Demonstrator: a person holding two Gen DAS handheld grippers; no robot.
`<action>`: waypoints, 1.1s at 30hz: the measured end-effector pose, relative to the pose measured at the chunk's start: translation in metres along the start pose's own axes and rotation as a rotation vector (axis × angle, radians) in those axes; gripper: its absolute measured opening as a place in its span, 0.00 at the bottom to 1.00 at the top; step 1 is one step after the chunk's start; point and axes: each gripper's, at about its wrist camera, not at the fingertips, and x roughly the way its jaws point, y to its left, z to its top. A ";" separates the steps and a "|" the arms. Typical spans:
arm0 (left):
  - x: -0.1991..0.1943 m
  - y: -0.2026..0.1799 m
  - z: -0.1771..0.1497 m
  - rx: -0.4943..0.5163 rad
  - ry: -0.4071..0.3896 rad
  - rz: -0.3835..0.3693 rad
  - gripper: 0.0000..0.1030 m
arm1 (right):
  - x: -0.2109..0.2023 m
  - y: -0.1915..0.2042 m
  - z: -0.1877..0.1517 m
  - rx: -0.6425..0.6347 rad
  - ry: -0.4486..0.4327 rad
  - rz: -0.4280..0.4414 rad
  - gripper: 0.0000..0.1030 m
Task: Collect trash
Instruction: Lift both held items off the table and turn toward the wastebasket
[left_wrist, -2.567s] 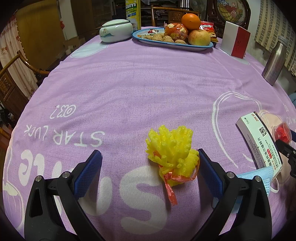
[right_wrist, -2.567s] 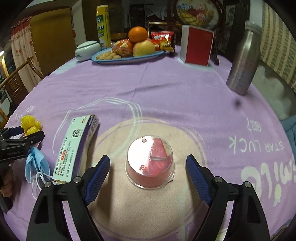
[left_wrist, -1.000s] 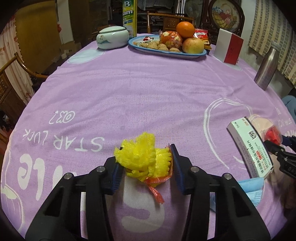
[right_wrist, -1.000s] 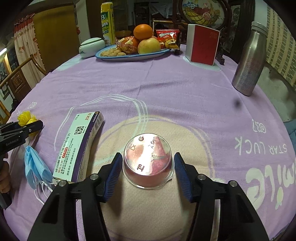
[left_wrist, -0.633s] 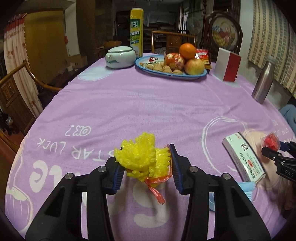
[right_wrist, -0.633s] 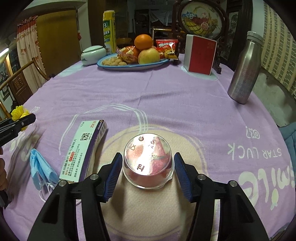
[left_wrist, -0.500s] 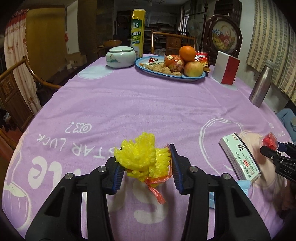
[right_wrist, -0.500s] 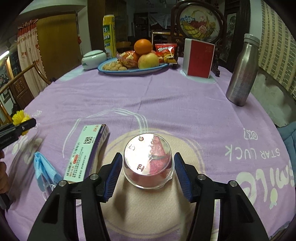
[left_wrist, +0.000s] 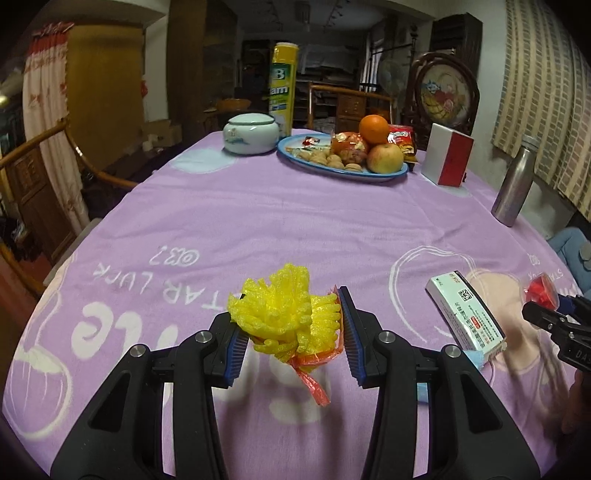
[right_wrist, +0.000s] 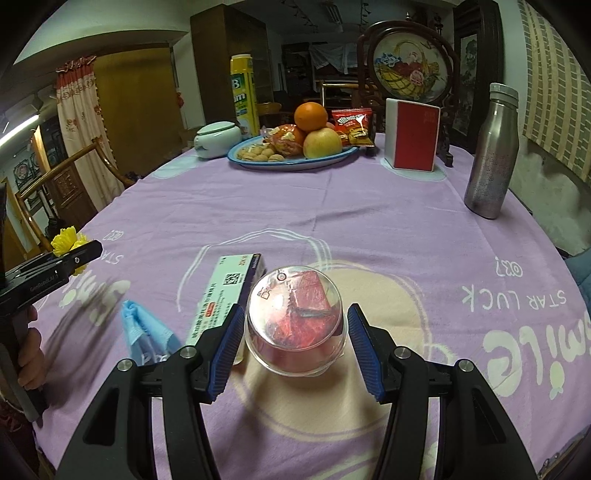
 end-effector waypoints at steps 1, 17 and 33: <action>-0.005 0.001 -0.002 -0.007 -0.002 -0.001 0.44 | -0.002 0.000 -0.001 0.002 -0.003 0.006 0.56; -0.096 0.012 -0.036 -0.005 -0.047 0.035 0.44 | -0.048 0.034 -0.018 0.040 -0.084 0.128 0.56; -0.220 0.085 -0.111 -0.049 -0.136 0.221 0.44 | -0.120 0.146 -0.030 -0.128 -0.140 0.306 0.55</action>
